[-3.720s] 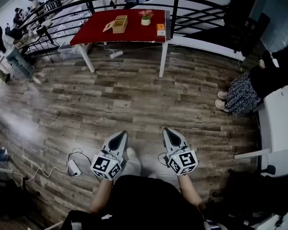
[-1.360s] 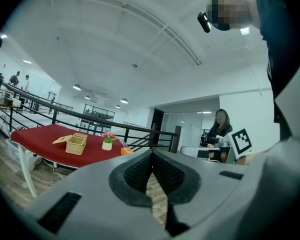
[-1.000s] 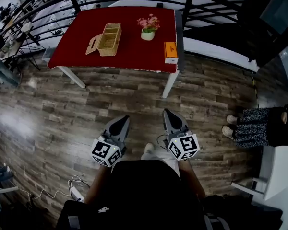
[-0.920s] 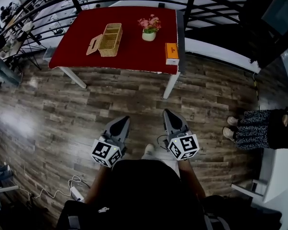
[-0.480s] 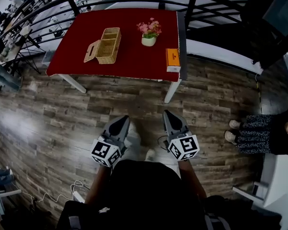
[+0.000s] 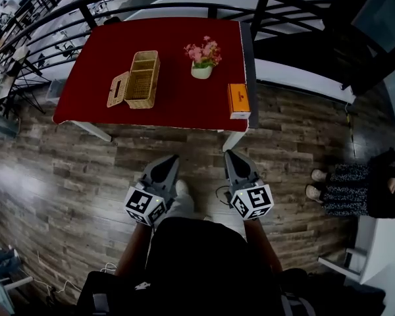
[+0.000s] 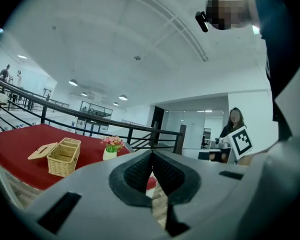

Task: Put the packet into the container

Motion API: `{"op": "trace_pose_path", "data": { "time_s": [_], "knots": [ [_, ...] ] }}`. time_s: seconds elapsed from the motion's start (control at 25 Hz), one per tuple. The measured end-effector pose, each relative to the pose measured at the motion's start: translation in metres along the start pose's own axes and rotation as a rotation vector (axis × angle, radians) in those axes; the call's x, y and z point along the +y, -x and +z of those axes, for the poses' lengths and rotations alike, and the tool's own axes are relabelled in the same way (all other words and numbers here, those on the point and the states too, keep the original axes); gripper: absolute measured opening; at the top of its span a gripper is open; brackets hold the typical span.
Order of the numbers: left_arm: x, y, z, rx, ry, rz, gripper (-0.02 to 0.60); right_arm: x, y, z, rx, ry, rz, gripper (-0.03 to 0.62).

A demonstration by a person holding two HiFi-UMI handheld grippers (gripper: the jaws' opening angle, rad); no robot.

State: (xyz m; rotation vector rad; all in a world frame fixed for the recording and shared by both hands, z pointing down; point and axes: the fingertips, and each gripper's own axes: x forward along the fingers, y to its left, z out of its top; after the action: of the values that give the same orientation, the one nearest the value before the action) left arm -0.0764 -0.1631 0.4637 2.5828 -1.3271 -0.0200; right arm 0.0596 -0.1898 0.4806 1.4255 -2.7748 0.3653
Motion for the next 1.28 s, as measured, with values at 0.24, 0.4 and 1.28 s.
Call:
{"op": "trace_pose_path", "data": {
  "time_s": [0.24, 0.4, 1.28],
  "knots": [
    [0.057, -0.029, 0.037, -0.039, 0.004, -0.053, 0.009, -0.006, -0.063, 0.022, -0.011, 0.016, -0.054, 0.020],
    [0.095, -0.043, 0.045, -0.050, 0.014, -0.072, 0.009, -0.012, -0.100, 0.023, -0.001, 0.036, -0.091, 0.020],
    [0.143, -0.135, 0.047, -0.024, 0.001, -0.058, 0.009, -0.194, -0.174, -0.074, 0.347, 0.009, -0.351, 0.385]
  ]
}}
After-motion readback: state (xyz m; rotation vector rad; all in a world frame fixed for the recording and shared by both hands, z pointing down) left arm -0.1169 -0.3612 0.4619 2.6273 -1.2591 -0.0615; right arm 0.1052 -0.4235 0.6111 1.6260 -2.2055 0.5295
